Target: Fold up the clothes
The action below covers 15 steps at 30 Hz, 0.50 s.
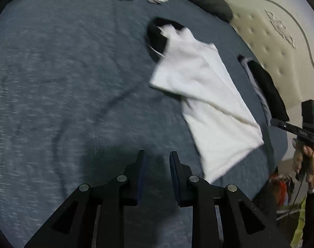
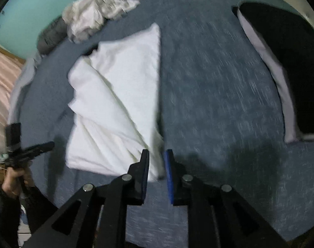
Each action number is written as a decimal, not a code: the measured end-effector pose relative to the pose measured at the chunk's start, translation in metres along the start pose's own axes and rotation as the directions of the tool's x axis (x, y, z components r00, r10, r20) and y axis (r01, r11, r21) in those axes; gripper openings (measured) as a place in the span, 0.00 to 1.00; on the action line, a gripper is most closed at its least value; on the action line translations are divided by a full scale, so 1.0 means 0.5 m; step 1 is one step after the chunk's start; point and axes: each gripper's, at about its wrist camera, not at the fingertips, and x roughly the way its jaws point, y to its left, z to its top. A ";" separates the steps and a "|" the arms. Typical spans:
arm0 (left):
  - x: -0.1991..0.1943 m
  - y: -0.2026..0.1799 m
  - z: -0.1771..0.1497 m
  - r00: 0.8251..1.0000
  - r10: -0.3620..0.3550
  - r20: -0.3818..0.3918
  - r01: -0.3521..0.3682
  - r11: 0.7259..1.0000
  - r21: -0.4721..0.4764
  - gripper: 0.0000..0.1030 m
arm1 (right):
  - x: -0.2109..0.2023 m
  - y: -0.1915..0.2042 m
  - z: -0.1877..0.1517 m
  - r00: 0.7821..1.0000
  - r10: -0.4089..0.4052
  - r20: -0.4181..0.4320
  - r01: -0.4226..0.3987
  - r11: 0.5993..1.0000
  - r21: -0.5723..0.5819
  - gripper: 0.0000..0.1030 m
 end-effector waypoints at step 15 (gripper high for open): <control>-0.023 0.146 0.036 0.987 0.063 0.150 -0.044 0.991 -0.127 0.56 | 0.188 0.338 0.074 0.999 0.038 0.035 -0.024 0.943 -0.332 0.41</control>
